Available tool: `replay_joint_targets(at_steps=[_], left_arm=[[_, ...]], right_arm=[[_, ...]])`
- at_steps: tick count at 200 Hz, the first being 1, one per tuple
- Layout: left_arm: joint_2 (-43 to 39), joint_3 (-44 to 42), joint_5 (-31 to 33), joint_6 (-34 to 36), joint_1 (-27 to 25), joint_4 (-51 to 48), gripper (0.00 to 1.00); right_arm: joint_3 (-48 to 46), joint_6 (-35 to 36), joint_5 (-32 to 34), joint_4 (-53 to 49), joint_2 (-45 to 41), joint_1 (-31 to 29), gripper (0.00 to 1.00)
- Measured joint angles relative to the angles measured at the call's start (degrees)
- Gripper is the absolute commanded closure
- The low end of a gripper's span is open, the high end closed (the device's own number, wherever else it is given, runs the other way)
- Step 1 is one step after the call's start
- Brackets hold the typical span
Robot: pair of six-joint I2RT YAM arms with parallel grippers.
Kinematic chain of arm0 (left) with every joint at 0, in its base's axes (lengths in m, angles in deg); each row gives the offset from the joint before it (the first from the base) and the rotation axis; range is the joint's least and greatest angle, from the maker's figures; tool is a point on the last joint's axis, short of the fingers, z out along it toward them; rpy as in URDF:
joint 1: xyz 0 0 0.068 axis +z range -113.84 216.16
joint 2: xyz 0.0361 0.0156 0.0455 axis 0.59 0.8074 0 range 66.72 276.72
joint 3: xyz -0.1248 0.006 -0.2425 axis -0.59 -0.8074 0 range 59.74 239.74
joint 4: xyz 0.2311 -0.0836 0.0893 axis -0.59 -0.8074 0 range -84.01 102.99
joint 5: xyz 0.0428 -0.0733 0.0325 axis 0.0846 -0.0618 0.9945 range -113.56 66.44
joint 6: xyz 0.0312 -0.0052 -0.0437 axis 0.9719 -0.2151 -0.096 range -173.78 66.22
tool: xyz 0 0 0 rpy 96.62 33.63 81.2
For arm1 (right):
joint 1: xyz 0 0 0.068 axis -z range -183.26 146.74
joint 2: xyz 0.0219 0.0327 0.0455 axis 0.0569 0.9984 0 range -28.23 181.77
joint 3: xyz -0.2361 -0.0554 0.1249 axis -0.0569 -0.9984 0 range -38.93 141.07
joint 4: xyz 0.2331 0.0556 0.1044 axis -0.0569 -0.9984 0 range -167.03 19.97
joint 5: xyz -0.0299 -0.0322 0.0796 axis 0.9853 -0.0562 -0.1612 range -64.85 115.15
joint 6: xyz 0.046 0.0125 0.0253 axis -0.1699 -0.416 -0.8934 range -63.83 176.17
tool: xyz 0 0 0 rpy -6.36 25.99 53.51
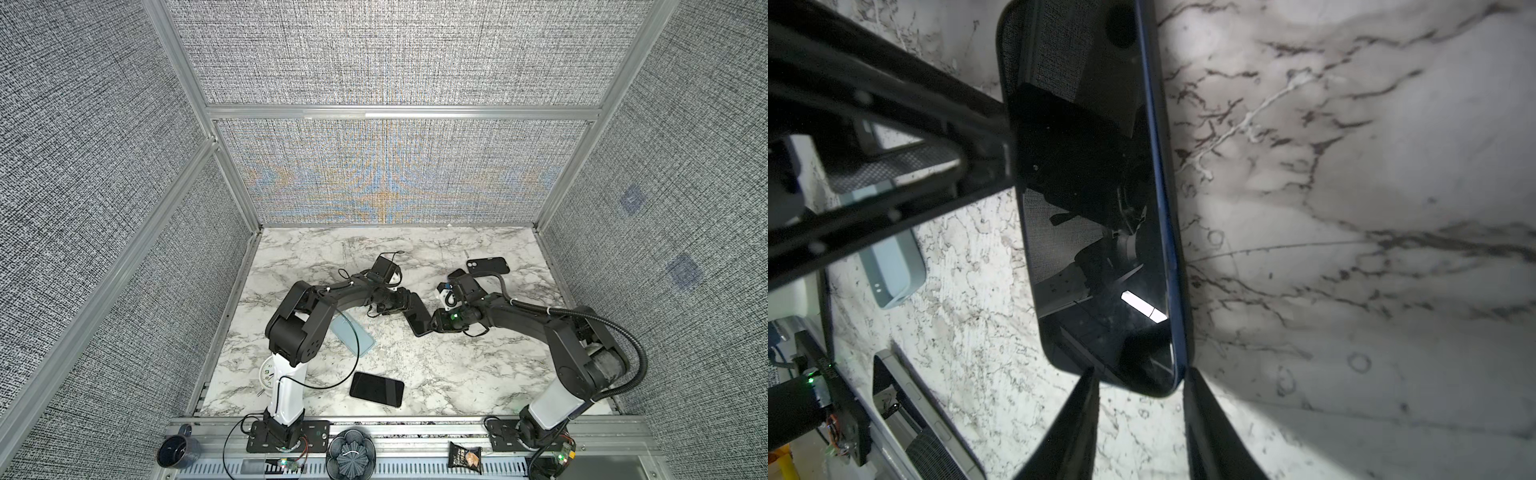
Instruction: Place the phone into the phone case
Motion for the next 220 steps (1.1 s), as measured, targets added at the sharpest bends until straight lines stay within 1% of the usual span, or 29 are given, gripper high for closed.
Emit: replay_joint_targets(at_steps=[25, 64, 78, 99, 125, 156, 188, 220], left_arm=[[-1.03, -0.33, -0.55, 0.22, 0.04, -0.66, 0.38], [-5.62, -3.89, -3.06, -0.83, -0.15, -2.27, 0.39], [-6.84, -5.01, -3.34, -1.42, -0.87, -3.74, 0.40], [-8.02, -6.05, -4.11, -2.93, -2.84, -5.49, 0.44], [-7.56, -6.19, -4.83, -5.64, -4.13, -6.19, 0.50], [-5.75, -4.66, -4.90, -6.73, -4.70, -7.04, 0.56], [-4.98, -4.35, -4.52, -6.93, -4.81, -8.17, 0.59], [-3.43, -4.22, -4.31, -6.91, -4.83, -8.81, 0.60]], right_arm=[[-0.76, -1.07, -0.76, 0.35, -0.63, -1.16, 0.65], [-1.51, -2.51, -1.53, 0.52, -2.23, -2.01, 0.65], [-1.46, -2.47, -0.50, -0.48, -4.11, -2.10, 0.66], [-1.07, -2.45, 2.36, -2.36, -6.60, -2.14, 0.72], [1.01, -2.25, 5.27, -3.69, -5.38, -2.14, 0.77], [3.17, -1.70, 6.47, -4.55, -2.36, -2.12, 0.77], [4.11, -0.92, 6.64, -4.70, -0.94, -2.12, 0.78], [4.28, -0.46, 6.62, -4.63, 0.24, -2.10, 0.79]])
